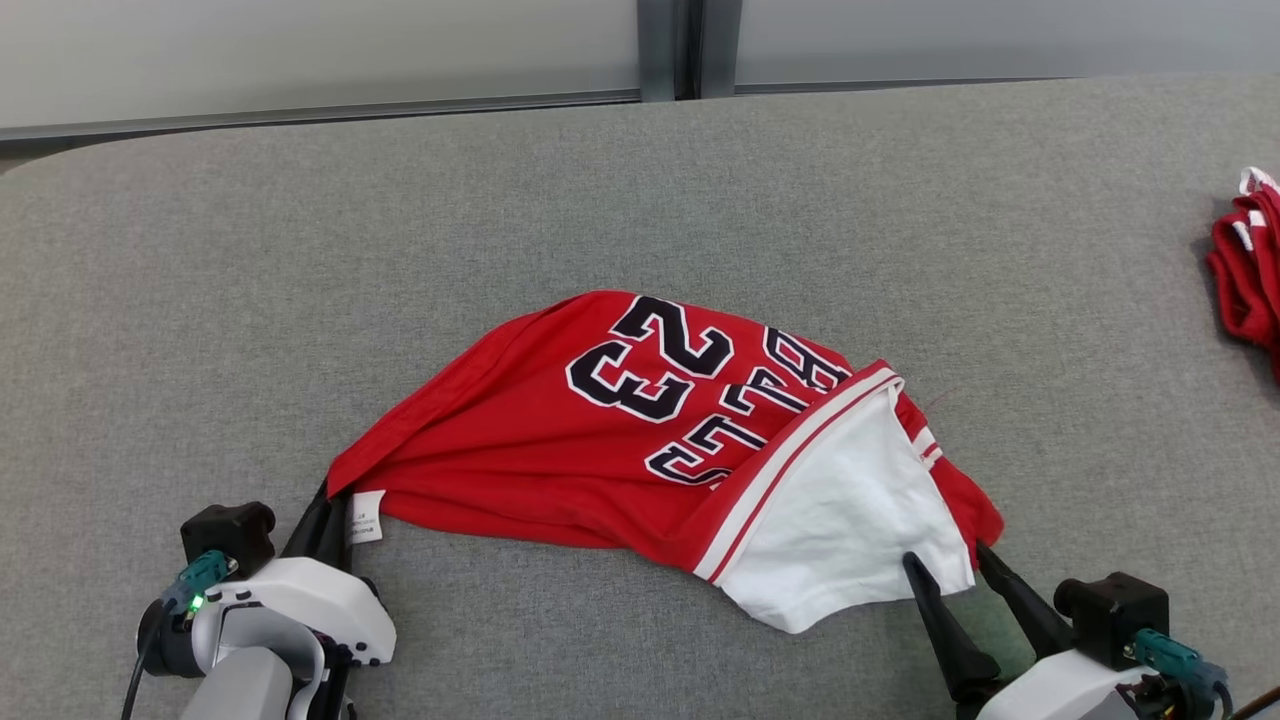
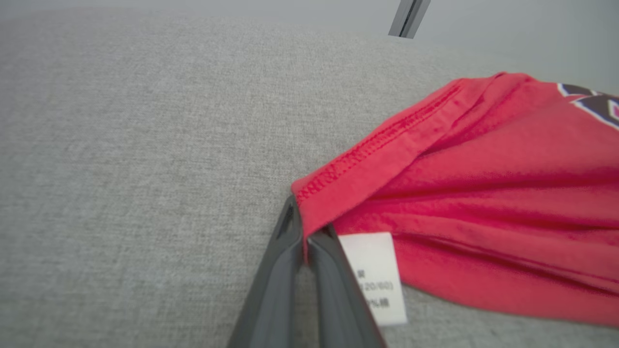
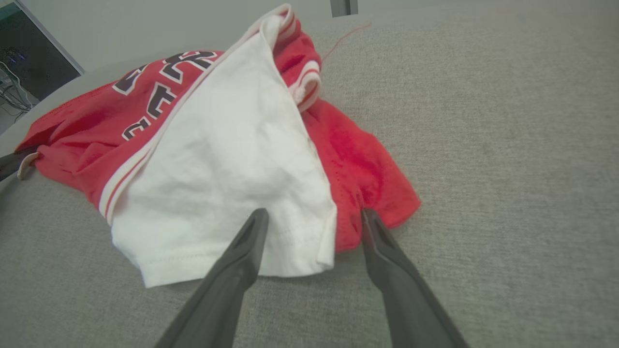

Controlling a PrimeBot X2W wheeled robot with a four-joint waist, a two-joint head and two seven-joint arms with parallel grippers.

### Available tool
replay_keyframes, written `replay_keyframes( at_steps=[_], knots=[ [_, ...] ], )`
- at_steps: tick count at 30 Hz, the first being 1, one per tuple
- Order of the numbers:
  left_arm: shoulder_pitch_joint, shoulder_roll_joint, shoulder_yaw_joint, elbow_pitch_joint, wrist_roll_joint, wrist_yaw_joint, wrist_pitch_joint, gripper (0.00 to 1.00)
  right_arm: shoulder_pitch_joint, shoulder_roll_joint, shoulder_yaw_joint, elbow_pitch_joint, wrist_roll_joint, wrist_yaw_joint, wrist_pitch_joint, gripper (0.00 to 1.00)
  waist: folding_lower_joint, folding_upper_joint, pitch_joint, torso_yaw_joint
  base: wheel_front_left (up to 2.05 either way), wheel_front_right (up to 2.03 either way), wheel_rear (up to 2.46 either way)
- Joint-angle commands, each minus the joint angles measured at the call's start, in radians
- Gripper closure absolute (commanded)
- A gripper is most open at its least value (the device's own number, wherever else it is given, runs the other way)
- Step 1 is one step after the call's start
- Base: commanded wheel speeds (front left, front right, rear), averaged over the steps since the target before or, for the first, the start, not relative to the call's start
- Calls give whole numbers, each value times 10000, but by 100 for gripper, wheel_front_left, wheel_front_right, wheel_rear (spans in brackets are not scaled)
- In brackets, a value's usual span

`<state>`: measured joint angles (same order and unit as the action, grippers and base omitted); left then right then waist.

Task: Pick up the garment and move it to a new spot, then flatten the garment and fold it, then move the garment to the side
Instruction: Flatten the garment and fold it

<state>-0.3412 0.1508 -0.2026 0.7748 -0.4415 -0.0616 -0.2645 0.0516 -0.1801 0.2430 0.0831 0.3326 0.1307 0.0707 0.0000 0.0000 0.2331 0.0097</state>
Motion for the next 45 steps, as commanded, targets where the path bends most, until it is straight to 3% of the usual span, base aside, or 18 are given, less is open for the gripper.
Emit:
replay_keyframes(
  at_steps=[1, 2, 6, 9, 10, 11, 13, 21, 27, 37, 45],
  knots=[
    [-64, 70, 95, 6, 74, -23, 16, 100, 6, -35, 47, 37, 38, 0, -9, 18, 0, 0, 23, 3, 0, 0, 0],
    [-56, 62, 131, -1, 97, -33, 16, 100, 33, -26, 69, 28, 11, 0, -6, 22, 0, 0, 37, -2, 0, 0, 0],
    [-21, 26, 277, -40, 235, -90, 15, 100, 228, 80, -11, -189, -132, 0, -7, 0, 0, 0, 92, -55, 0, 0, 0],
    [8, -9, 373, -44, 308, -130, 14, 100, 382, 176, -34, -357, -223, 0, 76, 0, 0, 0, 107, -95, 0, 0, 0],
    [12, -19, 408, -47, 326, -143, 14, 100, 417, 196, -26, -423, -237, 0, 70, 50, 0, 0, 117, -108, 0, 0, 0],
    [13, -30, 440, -50, 358, -138, 14, 100, 437, 214, -21, -478, -258, 0, 102, 64, 0, 0, 119, -124, 0, 0, 0],
    [17, -69, 474, -31, 400, -161, 14, 100, 492, 258, -36, -564, -268, 0, 152, 100, 0, 0, 118, -134, 0, 0, 0],
    [28, -117, 670, -61, 593, -230, 14, 100, 718, 402, -381, -984, -523, 0, 259, 100, 0, 0, 112, -175, 0, 0, 0],
    [183, -147, 1091, -978, 778, -159, 10, 100, 560, 427, -894, -1393, -695, 0, 150, 100, 0, 0, 68, -204, 0, 0, 0],
    [459, -325, 1586, -4366, 1512, -86, 8, 100, -308, 18, -1935, -2024, -1026, -2, 27, 100, 0, 0, -198, -128, 0, 0, 0],
    [-216, -245, 1747, -7298, 1815, -158, 10, 100, -1683, -590, -2497, -2770, -1136, -3, 107, 100, 0, 0, -524, -180, 0, 0, 0]
  ],
)
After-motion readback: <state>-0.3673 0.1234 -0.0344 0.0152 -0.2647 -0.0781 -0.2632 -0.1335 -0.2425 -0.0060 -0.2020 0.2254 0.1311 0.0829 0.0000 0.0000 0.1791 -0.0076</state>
